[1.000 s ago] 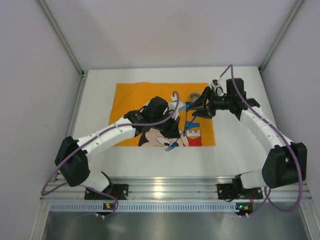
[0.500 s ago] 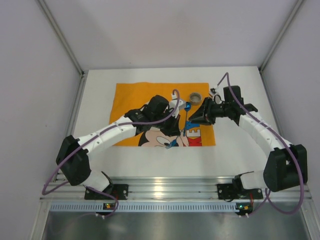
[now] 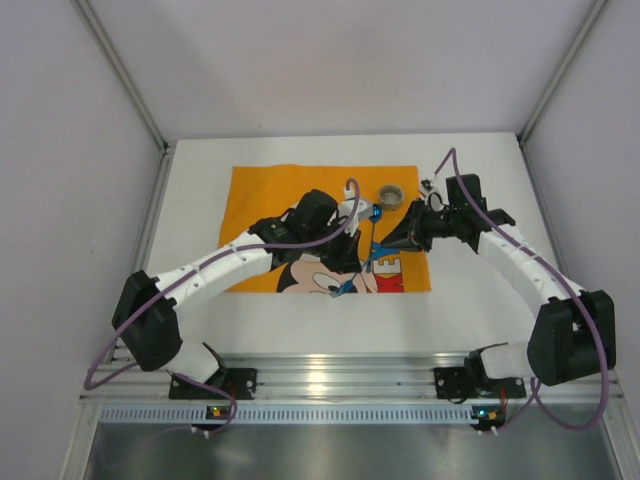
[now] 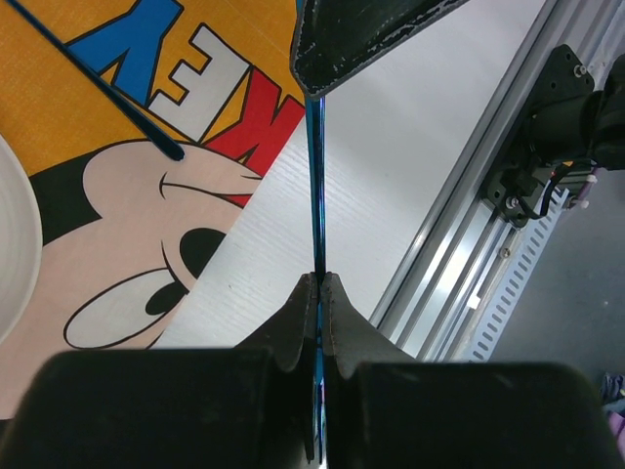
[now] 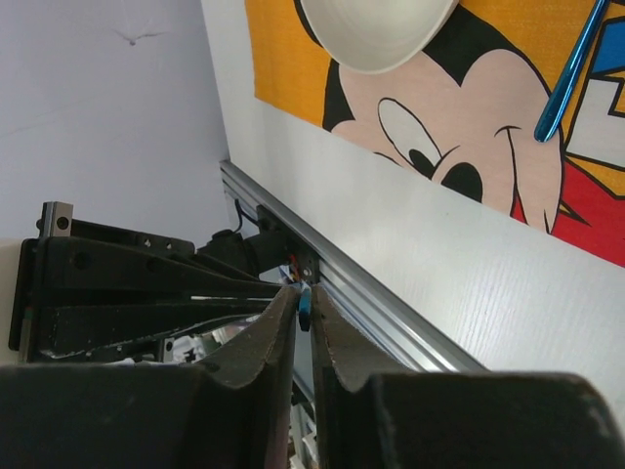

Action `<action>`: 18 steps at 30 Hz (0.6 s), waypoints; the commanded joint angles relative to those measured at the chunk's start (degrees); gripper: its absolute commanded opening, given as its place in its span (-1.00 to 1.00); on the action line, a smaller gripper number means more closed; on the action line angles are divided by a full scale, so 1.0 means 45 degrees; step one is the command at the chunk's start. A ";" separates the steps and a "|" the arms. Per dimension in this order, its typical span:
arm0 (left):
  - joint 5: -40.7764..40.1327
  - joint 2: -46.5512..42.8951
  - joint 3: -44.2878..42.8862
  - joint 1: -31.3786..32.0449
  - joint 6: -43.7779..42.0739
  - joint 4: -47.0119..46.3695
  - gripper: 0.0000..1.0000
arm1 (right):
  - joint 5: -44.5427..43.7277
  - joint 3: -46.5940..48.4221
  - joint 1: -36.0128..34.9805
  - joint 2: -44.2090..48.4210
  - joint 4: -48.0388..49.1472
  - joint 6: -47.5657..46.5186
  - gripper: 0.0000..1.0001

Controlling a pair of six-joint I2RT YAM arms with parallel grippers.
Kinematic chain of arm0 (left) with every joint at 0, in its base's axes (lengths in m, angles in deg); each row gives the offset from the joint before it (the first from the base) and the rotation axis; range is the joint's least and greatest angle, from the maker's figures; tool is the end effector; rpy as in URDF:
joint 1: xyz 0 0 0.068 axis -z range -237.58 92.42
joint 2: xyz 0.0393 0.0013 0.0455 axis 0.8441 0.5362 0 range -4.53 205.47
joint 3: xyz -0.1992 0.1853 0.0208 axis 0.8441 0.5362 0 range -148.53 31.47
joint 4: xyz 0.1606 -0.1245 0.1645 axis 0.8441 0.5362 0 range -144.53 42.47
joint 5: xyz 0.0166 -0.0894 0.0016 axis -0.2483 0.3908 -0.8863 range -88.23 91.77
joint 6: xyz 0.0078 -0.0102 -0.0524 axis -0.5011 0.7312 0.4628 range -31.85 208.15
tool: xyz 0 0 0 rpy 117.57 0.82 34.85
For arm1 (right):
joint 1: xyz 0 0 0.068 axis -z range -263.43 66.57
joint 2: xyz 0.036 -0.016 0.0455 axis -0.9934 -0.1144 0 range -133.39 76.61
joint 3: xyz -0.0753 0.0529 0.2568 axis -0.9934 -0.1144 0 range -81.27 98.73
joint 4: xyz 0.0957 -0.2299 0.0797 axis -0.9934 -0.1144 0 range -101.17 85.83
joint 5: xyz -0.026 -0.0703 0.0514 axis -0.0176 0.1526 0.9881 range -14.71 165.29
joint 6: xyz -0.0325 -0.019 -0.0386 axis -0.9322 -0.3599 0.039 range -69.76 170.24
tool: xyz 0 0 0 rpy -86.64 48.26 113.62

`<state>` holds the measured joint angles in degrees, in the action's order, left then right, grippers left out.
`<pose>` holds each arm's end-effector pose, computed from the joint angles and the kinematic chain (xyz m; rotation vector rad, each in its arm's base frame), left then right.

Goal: Set the dinner table for one person

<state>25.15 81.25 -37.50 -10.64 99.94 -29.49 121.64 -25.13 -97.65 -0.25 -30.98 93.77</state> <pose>0.2163 -0.2521 0.2922 0.9458 2.2440 -0.9685 0.2621 0.0931 0.2673 0.2312 2.5358 1.4130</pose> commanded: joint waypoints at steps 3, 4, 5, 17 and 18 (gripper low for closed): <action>0.0762 -0.0117 -0.0552 0.0233 -0.0257 0.0022 -1.00 | -0.0397 0.0298 -0.0102 0.0342 0.0020 -0.0200 -0.59; 0.0724 -0.0097 -0.0552 0.0330 -0.0257 0.0003 -1.00 | -0.0416 0.0356 -0.0102 0.0303 0.0039 -0.0142 -0.47; 0.0723 -0.0039 -0.0591 0.0389 -0.0257 0.0022 -1.00 | -0.0436 0.0395 -0.0102 0.0264 0.0020 -0.0122 -0.39; -0.0446 -0.0039 -0.0806 0.0702 -0.1193 0.1173 -1.00 | -0.0222 0.0279 -0.0102 0.0400 -0.0058 -0.0200 -0.69; -0.0526 -0.0019 -0.0826 0.0702 -0.1446 0.1271 -1.00 | -0.0163 0.0104 -0.0102 0.0516 -0.0058 -0.0200 -0.69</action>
<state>24.89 81.29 -38.72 -7.56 96.95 -25.56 119.94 -25.02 -97.65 -0.25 -31.29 93.49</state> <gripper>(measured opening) 0.023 0.158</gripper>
